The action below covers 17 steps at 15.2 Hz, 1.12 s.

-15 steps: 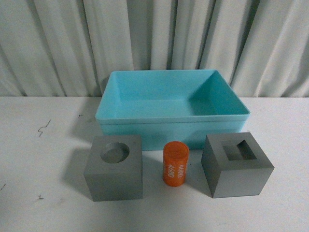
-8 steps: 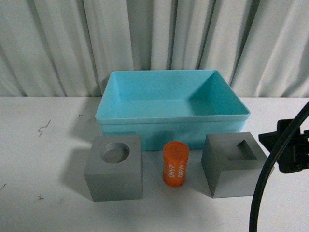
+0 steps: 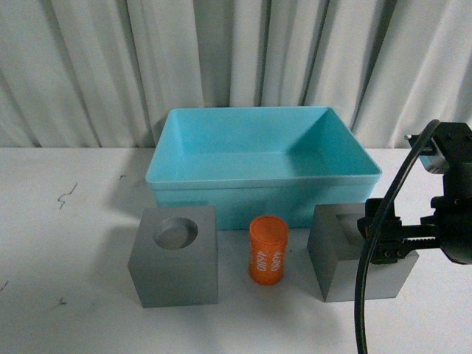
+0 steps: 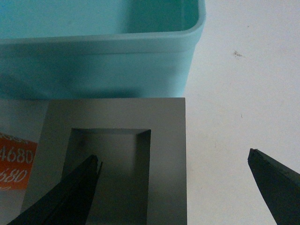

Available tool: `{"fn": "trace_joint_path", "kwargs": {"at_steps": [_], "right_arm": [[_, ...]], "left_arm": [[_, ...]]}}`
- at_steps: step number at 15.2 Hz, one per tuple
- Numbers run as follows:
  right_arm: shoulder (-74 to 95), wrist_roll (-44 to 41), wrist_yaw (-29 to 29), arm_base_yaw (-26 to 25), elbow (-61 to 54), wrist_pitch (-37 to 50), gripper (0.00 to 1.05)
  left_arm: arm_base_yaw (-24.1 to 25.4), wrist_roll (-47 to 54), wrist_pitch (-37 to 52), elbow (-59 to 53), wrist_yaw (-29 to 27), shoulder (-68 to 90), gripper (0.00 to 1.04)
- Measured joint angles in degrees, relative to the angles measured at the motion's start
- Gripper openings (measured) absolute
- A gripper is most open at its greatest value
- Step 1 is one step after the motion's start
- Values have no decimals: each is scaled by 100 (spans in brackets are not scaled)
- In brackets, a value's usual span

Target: Place gray and orange parts in blue box

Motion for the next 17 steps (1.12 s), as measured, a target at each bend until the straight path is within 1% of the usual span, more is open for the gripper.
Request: {"fn": "trace_joint_path", "kwargs": {"at_steps": [1, 2, 3, 6, 7, 8, 9, 10, 11, 13, 14, 15, 17], "right_arm": [[136, 151, 63, 55, 77, -22, 98], [190, 304, 175, 96, 77, -26, 82], [190, 343, 192, 96, 72, -9, 69], [35, 466, 238, 68, -101, 57, 34], [-249, 474, 350, 37, -297, -101, 21], [-881, 490, 348, -109, -643, -323, 18], [-1606, 487, 221, -234, -780, -634, 18], [-2490, 466, 0, -400, -723, -785, 18], [-3051, 367, -212, -564, -170, -693, 18], [-2651, 286, -254, -621, 787, -511, 18], [-2284, 293, -243, -619, 1086, -424, 18], [-1775, 192, -92, -577, 1394, -275, 18], [-859, 166, 35, -527, 2065, -369, 18]], "left_arm": [[0, 0, 0, 0, -2, 0, 98], [0, 0, 0, 2, -2, 0, 98], [0, 0, 0, 0, 0, 0, 98], [0, 2, 0, 2, -2, 0, 98], [0, 0, 0, 0, -2, 0, 98], [0, 0, 0, 0, -2, 0, 98], [0, 0, 0, 0, 0, 0, 98], [0, 0, 0, 0, 0, 0, 98], [0, 0, 0, 0, -2, 0, 98], [0, 0, 0, 0, 0, 0, 98], [0, 0, 0, 2, -2, 0, 98], [0, 0, 0, 0, -2, 0, 98], [0, 0, 0, 2, -2, 0, 98]]}}
